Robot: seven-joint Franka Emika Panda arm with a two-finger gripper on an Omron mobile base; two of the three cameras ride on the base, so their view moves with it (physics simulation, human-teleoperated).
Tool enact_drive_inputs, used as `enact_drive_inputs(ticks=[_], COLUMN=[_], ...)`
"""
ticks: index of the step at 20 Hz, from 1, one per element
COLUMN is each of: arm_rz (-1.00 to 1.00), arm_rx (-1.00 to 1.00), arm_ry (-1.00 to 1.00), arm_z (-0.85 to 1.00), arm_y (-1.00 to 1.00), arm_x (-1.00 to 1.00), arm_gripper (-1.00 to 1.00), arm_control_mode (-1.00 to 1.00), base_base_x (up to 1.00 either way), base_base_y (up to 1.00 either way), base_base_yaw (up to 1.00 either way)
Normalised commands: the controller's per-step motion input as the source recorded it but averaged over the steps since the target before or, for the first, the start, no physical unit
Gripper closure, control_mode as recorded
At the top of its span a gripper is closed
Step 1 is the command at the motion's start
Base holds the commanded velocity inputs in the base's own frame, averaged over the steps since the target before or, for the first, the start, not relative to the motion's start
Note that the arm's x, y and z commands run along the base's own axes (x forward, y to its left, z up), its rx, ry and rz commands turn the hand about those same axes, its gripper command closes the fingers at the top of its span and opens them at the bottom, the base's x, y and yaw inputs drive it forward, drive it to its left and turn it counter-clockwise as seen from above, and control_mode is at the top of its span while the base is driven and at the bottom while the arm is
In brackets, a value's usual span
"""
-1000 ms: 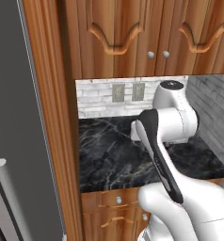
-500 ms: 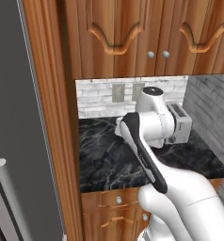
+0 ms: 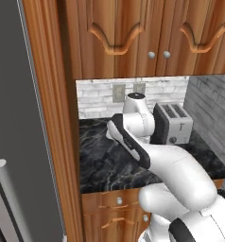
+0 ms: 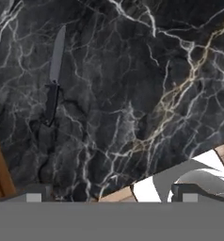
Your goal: Retrieve the butter from the fridge and place it on a plate on the dining table. Then retrieve the butter knife by the fridge and place it near the plate.
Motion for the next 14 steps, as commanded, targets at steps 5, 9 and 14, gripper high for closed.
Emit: enact_drive_inputs(ticks=[5,9,14], arm_rz=[0.00,0.00,0.00], arm_rx=[0.00,-0.01,-0.01], arm_ry=[0.02,0.02,0.06], arm_z=[-0.47,-0.42,-0.43], arm_y=[0.36,0.26,0.13], arm_x=[0.67,0.56,0.31], arm_gripper=[-1.00,-1.00,-1.00], arm_control_mode=[-1.00,-1.00,-1.00], base_base_x=[0.00,0.00,0.00], base_base_y=[0.00,0.00,0.00], base_base_yaw=[0.00,0.00,0.00])
